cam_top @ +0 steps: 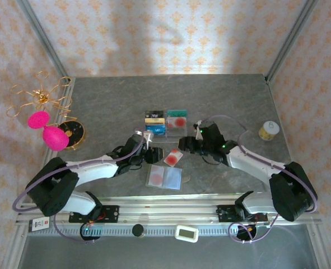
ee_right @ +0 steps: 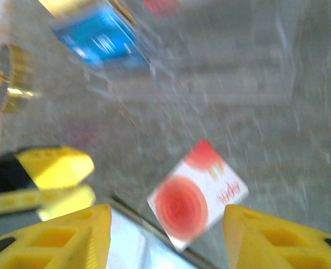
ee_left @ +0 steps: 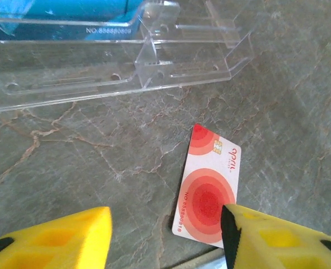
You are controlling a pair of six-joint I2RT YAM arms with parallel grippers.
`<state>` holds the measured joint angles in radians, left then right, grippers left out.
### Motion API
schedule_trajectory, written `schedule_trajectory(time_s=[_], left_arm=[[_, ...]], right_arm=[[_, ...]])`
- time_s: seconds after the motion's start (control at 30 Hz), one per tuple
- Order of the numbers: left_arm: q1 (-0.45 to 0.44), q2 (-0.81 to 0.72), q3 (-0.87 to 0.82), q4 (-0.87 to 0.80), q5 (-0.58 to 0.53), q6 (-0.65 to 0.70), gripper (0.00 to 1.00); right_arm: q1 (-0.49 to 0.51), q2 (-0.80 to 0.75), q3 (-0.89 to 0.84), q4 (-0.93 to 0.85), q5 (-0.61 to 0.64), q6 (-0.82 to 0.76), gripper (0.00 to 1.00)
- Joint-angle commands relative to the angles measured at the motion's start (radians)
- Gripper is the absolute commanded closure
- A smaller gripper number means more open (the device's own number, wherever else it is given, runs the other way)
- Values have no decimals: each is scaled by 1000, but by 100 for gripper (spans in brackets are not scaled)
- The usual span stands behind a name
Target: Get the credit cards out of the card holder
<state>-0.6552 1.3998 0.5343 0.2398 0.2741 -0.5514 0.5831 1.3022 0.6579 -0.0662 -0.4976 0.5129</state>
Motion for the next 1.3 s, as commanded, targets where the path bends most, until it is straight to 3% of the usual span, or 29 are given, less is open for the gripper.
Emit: schedule_trajectory(time_s=[0.0, 0.17, 0.33, 0.53, 0.77, 1.13, 1.27], left_arm=[[-16, 44, 55, 54, 24, 10, 51], [-40, 83, 78, 14, 2, 36, 49], [-59, 148, 80, 59, -2, 36, 75], [-73, 193, 115, 54, 0, 50, 76], [-75, 243, 146, 74, 23, 47, 86], [-88, 286, 158, 15, 26, 10, 88], [-88, 253, 143, 18, 49, -10, 78]], right_arm=[[25, -29, -50, 28, -33, 105, 48], [44, 53, -66, 59, -90, 84, 47], [64, 64, -73, 68, -77, 73, 53], [81, 53, -87, -35, -33, 6, 52], [84, 77, -112, 60, -38, 49, 53], [84, 161, -94, 182, -60, 98, 54], [86, 175, -89, 190, -50, 92, 56]])
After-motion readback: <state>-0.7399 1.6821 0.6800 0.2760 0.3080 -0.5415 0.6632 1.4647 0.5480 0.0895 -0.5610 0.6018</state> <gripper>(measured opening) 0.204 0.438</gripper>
